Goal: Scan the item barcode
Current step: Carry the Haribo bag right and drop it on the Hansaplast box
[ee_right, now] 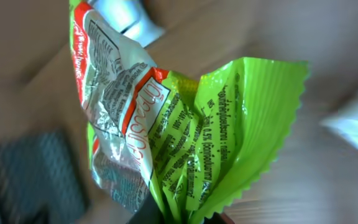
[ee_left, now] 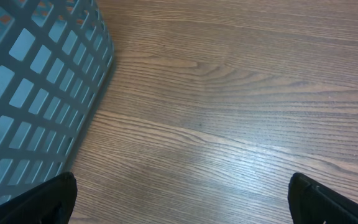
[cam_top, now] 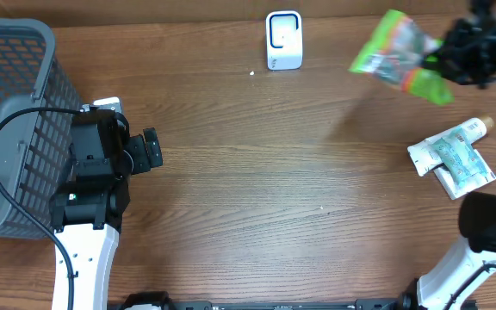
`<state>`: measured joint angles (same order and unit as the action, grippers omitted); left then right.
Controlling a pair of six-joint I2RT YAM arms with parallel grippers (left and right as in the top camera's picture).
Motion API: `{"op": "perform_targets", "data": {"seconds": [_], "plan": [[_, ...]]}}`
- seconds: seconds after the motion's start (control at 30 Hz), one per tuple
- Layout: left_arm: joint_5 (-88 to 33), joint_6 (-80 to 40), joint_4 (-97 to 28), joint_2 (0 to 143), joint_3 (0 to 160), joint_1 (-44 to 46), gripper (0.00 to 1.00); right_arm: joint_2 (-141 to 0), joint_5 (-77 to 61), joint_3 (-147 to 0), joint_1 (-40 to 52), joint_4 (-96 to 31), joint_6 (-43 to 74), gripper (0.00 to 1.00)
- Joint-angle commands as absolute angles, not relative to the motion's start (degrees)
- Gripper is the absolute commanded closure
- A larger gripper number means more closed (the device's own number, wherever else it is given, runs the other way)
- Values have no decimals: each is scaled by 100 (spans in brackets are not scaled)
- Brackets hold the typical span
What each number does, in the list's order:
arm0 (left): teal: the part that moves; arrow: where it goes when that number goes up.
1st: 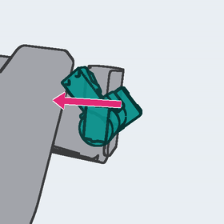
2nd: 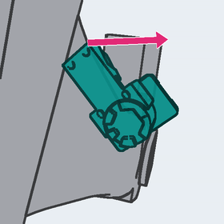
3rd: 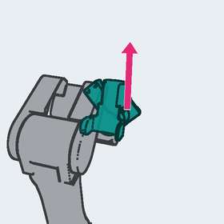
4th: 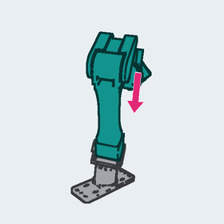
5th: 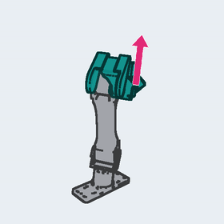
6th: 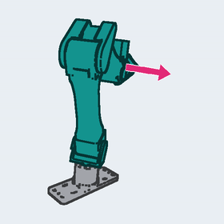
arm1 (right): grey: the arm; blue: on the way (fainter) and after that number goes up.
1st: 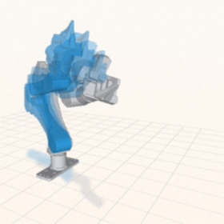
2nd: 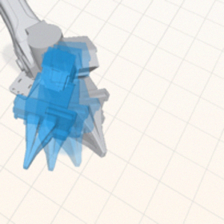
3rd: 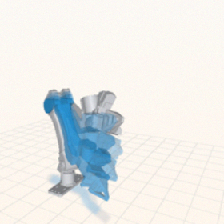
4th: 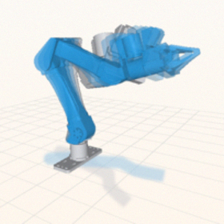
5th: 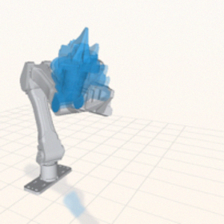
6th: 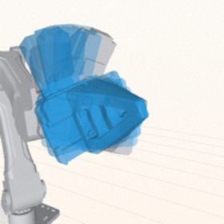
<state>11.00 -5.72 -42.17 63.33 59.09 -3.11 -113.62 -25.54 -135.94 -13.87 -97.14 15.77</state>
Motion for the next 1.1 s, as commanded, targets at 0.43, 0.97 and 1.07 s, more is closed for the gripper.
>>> {"op": "perform_targets", "data": {"seconds": [0.43, 0.97, 1.07], "plan": [[1151, -489, -4202, 6300, 5927, -336, 0, -11102, 401, -10807, -1809, -7467, 3345, 96], [1151, -489, -4200, 6300, 5927, -336, 0, -11100, 342, -10047, -1806, -6493, 3111, 64], [1151, -489, -4202, 6300, 5927, -336, 0, -11091, -34, -10202, -1806, -6519, 2670, 46]]}}
